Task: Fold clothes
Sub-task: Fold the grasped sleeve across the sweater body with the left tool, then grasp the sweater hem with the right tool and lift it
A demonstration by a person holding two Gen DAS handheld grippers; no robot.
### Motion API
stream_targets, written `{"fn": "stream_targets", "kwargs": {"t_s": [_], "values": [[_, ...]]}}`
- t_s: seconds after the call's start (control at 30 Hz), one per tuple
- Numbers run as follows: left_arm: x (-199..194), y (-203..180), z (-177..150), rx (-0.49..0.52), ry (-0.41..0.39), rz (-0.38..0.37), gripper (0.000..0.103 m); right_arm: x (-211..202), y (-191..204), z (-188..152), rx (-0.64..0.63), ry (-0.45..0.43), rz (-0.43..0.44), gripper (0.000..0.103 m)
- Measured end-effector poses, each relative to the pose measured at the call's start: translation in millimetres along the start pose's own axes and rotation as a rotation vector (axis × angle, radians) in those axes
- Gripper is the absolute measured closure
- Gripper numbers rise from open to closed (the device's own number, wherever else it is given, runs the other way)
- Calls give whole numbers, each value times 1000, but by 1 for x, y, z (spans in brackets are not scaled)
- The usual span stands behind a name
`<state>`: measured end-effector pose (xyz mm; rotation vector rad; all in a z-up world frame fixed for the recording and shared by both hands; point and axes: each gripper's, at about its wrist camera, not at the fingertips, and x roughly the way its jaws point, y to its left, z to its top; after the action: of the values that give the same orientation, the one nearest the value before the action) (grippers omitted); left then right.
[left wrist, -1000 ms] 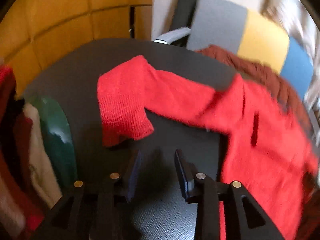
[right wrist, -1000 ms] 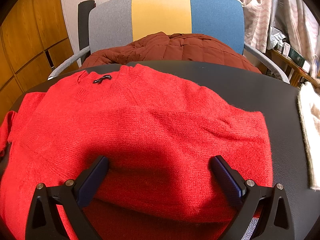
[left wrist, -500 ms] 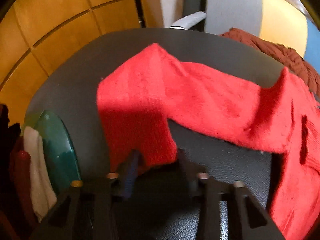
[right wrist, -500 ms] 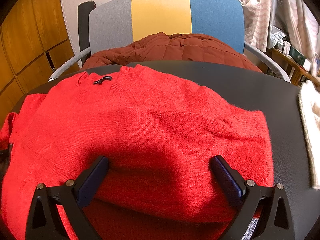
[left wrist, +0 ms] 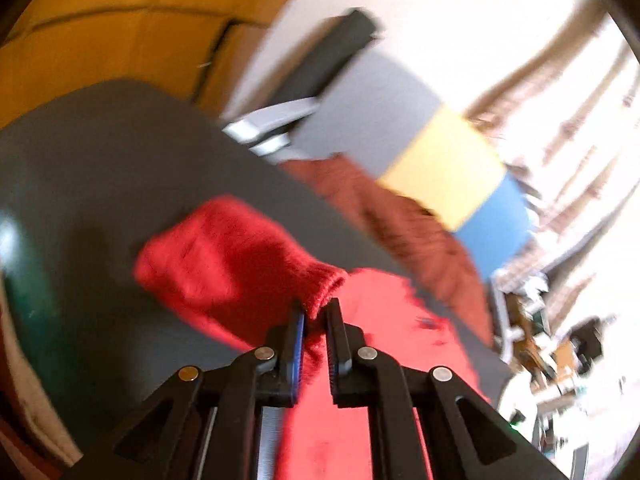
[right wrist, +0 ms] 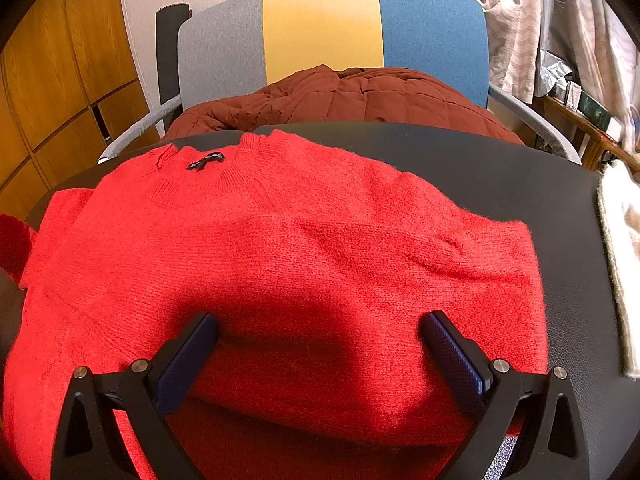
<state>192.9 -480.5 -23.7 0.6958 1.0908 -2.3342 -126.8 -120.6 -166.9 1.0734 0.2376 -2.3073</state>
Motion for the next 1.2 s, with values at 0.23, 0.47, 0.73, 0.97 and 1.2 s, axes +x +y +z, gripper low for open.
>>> {"fn": "stream_targets", "kwargs": {"t_s": [0.23,0.47,0.73,0.97,1.2], "values": [[27,-119,-13,169,114,-229,95,0,0,0,1,0,0,0],[108,-191,-75,268,300,-266,80,0,0,1,3,0,3,0],[104,-113,-119,152,292,-184,75,1,0,1,5,2,7,0],[111,-58,-151,207,274,11,75,-14,2,10,21,-5,82,12],[115,-40,-165,195,195,-47,75,-21,67,25,-80,15,285,27]]}}
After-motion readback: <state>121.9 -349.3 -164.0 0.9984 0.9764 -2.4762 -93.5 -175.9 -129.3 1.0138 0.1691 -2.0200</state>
